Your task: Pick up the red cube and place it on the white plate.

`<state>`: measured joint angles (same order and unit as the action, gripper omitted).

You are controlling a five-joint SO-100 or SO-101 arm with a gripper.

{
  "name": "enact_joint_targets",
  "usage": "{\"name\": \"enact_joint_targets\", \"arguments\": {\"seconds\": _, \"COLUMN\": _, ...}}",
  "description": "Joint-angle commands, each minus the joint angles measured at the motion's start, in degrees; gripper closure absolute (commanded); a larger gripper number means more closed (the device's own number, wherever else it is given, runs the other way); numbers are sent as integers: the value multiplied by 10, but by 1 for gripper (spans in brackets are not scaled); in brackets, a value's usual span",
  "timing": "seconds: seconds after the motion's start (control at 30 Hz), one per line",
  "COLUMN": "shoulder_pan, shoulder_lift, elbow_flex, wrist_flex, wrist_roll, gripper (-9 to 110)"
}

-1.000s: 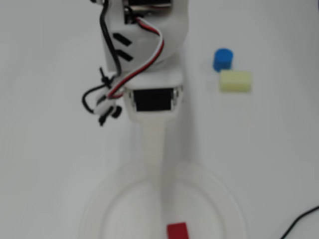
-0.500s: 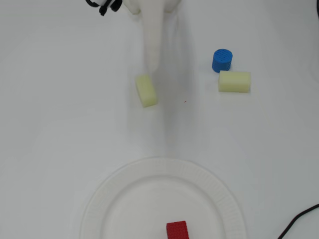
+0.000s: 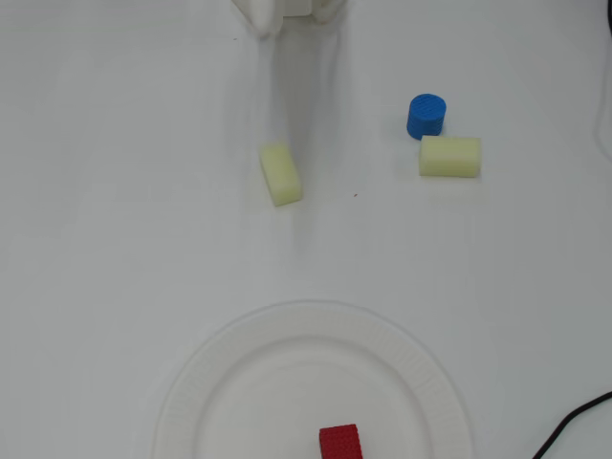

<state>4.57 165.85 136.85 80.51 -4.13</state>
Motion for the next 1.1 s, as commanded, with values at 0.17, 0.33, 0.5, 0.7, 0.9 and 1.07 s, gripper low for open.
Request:
{"name": "enact_joint_targets", "arguments": {"seconds": 0.17, "shoulder_pan": 20, "shoulder_lift": 176, "elbow_flex": 162, "wrist_flex": -34, "wrist_roll": 26, "gripper": 60}}
{"name": "enact_joint_targets", "arguments": {"seconds": 0.33, "shoulder_pan": 19, "shoulder_lift": 196, "elbow_flex": 213, "wrist_flex": -22, "wrist_roll": 6, "gripper": 65}}
{"name": "enact_joint_targets", "arguments": {"seconds": 0.5, "shoulder_pan": 23, "shoulder_lift": 313, "elbow_flex": 302, "wrist_flex": -30, "wrist_roll": 4, "gripper": 75}}
{"name": "enact_joint_targets", "arguments": {"seconds": 0.7, "shoulder_pan": -18, "shoulder_lift": 314, "elbow_flex": 359, "wrist_flex": -63, "wrist_roll": 10, "gripper": 94}}
{"name": "enact_joint_targets", "arguments": {"seconds": 0.9, "shoulder_pan": -22, "shoulder_lift": 314, "elbow_flex": 454, "wrist_flex": -116, "wrist_roll": 50, "gripper": 102}}
{"name": "enact_joint_targets", "arguments": {"seconds": 1.07, "shoulder_pan": -21, "shoulder_lift": 315, "elbow_flex": 485, "wrist_flex": -112, "wrist_roll": 53, "gripper": 102}}
